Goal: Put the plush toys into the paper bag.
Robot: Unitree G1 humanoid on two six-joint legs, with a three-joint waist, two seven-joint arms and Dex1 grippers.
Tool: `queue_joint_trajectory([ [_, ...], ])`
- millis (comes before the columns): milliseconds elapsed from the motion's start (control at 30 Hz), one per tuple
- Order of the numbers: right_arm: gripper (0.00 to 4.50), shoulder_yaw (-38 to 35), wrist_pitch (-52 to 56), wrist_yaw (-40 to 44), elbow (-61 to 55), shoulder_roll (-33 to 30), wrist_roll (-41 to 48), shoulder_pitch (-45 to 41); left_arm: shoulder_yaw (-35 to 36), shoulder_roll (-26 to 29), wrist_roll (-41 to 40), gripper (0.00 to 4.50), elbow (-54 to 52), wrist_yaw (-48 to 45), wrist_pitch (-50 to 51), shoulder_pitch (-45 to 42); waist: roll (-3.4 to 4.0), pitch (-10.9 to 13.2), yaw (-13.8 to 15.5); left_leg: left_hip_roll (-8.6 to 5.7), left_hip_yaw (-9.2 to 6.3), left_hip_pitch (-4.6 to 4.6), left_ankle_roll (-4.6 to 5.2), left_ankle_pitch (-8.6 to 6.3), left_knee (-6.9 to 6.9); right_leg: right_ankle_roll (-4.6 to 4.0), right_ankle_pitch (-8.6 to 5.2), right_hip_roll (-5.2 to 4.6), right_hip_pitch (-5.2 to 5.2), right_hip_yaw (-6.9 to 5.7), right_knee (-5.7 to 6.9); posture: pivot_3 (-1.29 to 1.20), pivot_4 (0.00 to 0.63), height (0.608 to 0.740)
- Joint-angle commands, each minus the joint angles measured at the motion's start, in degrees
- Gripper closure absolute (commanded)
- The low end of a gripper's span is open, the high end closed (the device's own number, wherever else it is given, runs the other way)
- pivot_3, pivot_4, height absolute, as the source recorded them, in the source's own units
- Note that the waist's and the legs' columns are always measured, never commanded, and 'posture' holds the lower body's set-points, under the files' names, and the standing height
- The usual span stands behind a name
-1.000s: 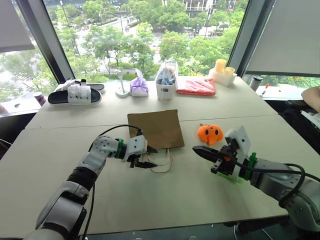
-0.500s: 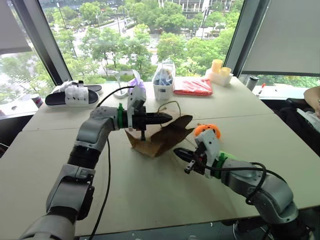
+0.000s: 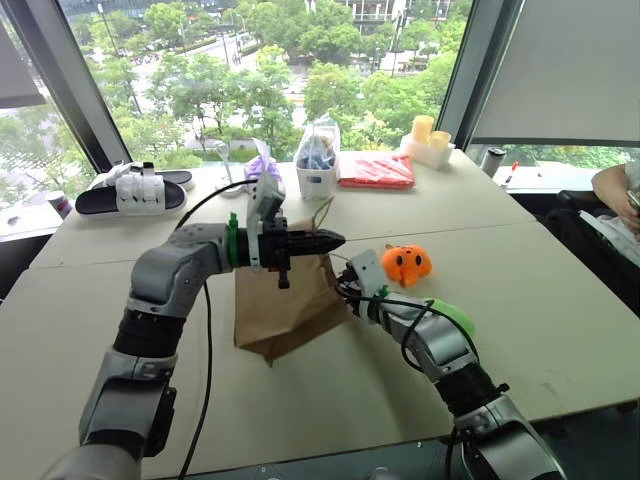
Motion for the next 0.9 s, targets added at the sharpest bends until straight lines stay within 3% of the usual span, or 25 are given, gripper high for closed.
queue_joint_trajectory([
  [33, 4.50, -4.84, 6.65, 1.66, -15.18, -3.91, 2.75, 3.01, -1.54, 1.69, 1.95, 4.47, -1.50, -1.24, -2.80, 1.97, 0.01, 0.01, 0.07, 0.00, 0.01, 0.00, 0.03, -0.01, -0.01, 0.00, 0.00, 0.00, 0.00, 0.00, -0.01, 0.00, 0.150, 0.740],
  [200, 4.50, -12.21, 18.79, 2.52, -32.14, -9.12, 8.73, 7.20, -4.26, 2.67, 2.90, 4.47, -1.68, -3.91, -3.86, 4.41, 0.01, 0.00, 0.42, -0.01, 0.02, -0.04, 0.17, -0.09, -0.04, 0.00, 0.00, -0.01, -0.04, 0.01, -0.03, 0.00, 0.150, 0.740],
  [400, 4.50, -17.19, 27.53, 4.80, -42.10, -11.09, 16.81, 9.00, -6.38, 2.39, 1.46, 4.47, -0.96, -8.02, -2.46, 3.23, 0.01, 0.00, 1.06, 0.03, 0.07, -0.02, 0.17, -0.09, -0.03, -0.01, -0.01, 0.00, -0.02, 0.02, -0.04, 0.00, 0.150, 0.740],
  [633, 4.50, -11.19, 26.78, 5.40, -41.06, -7.00, 19.43, 10.07, -5.50, 2.50, 0.40, 4.47, -0.36, -9.34, -0.60, 1.83, 0.01, 0.00, 1.33, 0.03, 0.12, -0.03, 0.18, -0.09, 0.04, -0.01, -0.01, 0.00, 0.02, 0.01, -0.04, 0.00, 0.150, 0.740],
  [900, 4.50, -2.88, 16.50, 7.92, -24.99, -1.73, 13.78, 6.64, -1.87, 3.95, -7.20, 4.47, -5.49, -8.37, 8.68, 1.66, 0.01, 0.00, 1.14, 0.03, 0.12, -0.03, 0.18, -0.09, 0.07, -0.01, -0.01, 0.00, 0.02, 0.00, -0.01, 0.00, 0.150, 0.740],
])
